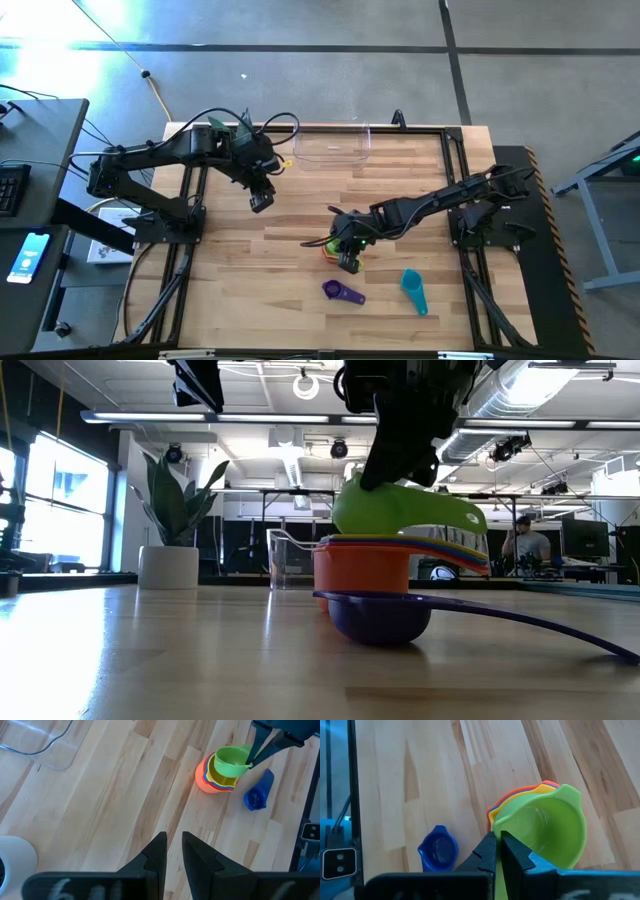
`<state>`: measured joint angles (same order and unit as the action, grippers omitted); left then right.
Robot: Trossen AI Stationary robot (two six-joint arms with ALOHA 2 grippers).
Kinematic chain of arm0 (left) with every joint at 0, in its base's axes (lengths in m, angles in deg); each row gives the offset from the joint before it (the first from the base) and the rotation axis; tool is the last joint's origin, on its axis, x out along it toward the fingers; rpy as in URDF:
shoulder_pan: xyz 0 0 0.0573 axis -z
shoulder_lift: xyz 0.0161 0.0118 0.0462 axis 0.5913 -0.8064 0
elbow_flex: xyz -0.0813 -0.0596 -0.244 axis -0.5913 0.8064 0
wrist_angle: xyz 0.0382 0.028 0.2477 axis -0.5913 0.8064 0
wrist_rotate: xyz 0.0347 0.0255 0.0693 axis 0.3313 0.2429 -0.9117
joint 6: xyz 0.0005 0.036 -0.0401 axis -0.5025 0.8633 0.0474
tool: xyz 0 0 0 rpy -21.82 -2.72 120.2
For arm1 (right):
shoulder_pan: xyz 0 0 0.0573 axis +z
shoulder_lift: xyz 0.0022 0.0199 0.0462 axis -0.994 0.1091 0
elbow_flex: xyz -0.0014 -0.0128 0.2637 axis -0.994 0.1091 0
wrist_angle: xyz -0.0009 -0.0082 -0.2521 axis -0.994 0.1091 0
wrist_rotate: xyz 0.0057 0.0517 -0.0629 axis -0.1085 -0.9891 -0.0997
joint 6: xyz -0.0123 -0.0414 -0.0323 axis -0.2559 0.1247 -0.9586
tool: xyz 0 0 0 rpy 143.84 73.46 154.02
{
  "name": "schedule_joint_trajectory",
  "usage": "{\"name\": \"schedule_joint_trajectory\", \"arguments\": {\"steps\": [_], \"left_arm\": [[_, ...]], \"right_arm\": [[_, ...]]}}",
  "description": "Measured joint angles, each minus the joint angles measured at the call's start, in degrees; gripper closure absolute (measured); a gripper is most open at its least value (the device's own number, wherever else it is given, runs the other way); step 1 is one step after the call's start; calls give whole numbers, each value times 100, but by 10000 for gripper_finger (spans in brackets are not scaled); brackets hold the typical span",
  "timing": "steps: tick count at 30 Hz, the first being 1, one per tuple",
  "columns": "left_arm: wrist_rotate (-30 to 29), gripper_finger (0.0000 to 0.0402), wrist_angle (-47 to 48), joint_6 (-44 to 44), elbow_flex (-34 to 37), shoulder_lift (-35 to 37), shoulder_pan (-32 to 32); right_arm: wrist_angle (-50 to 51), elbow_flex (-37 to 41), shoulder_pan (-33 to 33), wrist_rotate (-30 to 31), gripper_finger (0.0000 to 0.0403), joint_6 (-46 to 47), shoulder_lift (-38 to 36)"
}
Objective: Nest measuring cups in basket
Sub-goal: Stack the green measuring cup on top of the yellow measuring cup
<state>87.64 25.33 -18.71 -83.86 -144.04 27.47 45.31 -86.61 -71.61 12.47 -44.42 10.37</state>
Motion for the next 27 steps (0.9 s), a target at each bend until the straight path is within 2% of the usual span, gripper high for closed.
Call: {"name": "schedule_joint_trajectory", "arguments": {"steps": [8,14,22,27], "left_arm": [[0,353,0,3,0,0,-2],[0,353,0,4,0,0,-2],[0,353,2,7,0,0,-2],[0,353,2,7,0,0,-2]], "right_arm": [[23,0,1,-3,353,-126,0],[21,0,-4,-23,347,-152,0],[21,0,216,-755,346,262,0],[21,0,389,-944,346,768,0]]}}
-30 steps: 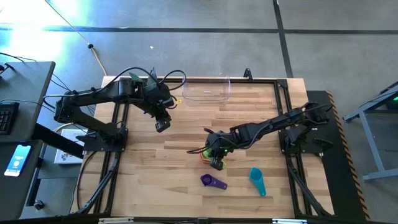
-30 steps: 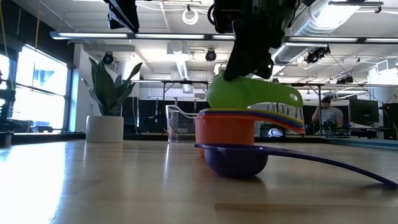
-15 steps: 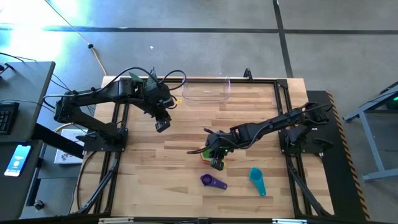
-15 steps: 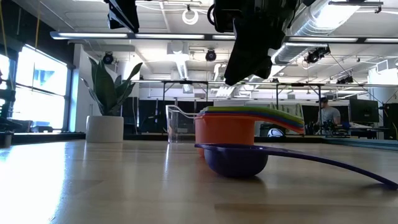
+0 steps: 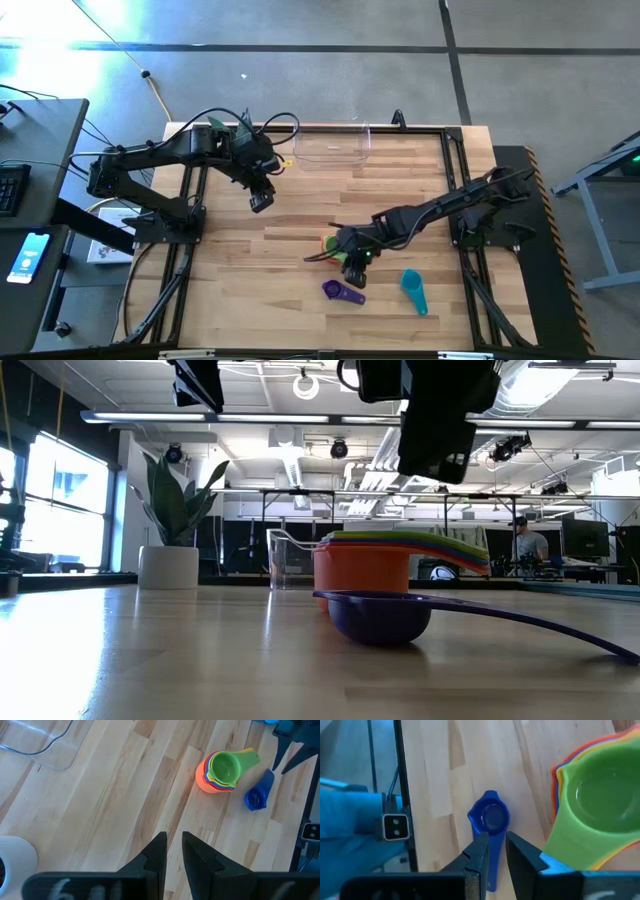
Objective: Nest measuring cups in basket
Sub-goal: Stack the green measuring cup on top of the yellow measuring cup
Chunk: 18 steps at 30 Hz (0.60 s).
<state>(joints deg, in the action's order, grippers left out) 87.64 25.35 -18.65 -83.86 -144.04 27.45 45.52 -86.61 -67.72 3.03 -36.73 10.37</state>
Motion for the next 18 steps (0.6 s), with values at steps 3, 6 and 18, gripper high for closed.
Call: {"name": "schedule_joint_trajectory", "arguments": {"steps": [3,6,18], "left_arm": [[0,353,-2,0,0,0,0],[0,353,-9,0,-2,0,0],[-2,353,-4,-9,-4,0,0]], "right_arm": [[-36,0,54,-2,346,482,96],[-245,0,82,-107,346,917,291],[-447,0,128,-49,346,1492,485]]}}
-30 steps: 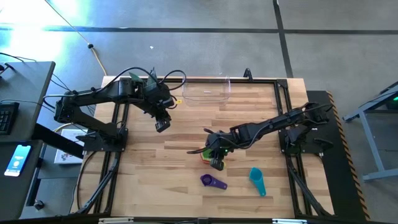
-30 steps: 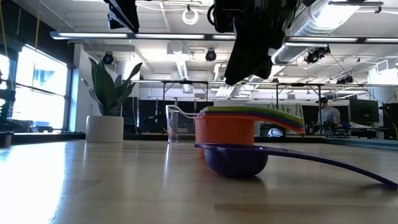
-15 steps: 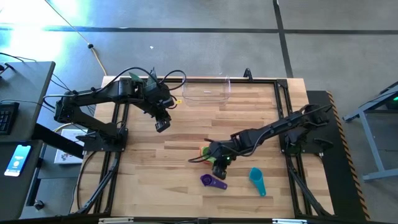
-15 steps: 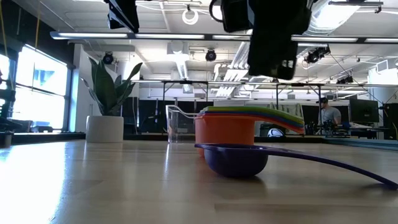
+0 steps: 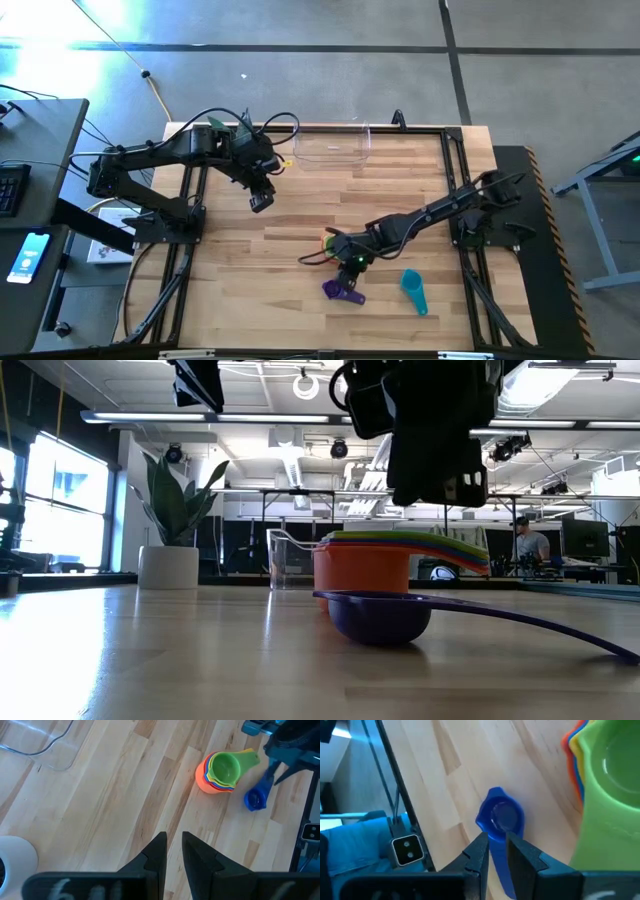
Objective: Nest measuring cups in basket
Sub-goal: Stack the green measuring cup on top of the yellow measuring cup
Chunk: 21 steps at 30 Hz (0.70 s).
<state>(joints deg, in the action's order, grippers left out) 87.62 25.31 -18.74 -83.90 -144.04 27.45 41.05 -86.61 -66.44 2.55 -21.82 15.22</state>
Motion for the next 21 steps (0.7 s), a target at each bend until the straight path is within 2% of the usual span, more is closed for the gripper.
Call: {"name": "schedule_joint_trajectory", "arguments": {"steps": [10,21], "left_arm": [[2,353,2,2,0,-2,0],[2,353,2,4,0,0,0]], "right_arm": [[257,0,-4,346,346,122,0],[590,0,-4,464,346,150,0]]}}
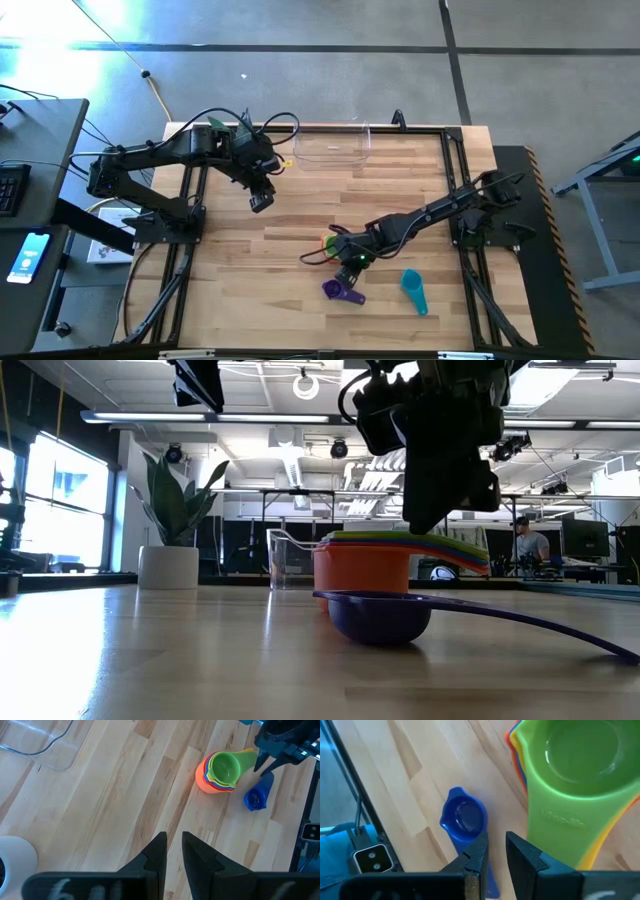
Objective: Nest measuring cups in basket
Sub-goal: Stack the green measuring cup on top of the yellow measuring cup
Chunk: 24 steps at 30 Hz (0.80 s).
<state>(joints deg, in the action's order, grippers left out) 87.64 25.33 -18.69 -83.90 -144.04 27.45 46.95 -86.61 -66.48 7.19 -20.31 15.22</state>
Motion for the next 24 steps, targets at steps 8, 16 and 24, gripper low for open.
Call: {"name": "schedule_joint_trajectory", "arguments": {"steps": [8,16,24], "left_arm": [[0,353,0,2,0,-2,0],[0,353,0,-2,0,-1,0],[0,353,0,-3,0,-1,0]], "right_arm": [[108,0,0,89,346,7,0],[264,0,-13,187,346,1,-4],[332,0,-31,218,346,-5,-205]]}}
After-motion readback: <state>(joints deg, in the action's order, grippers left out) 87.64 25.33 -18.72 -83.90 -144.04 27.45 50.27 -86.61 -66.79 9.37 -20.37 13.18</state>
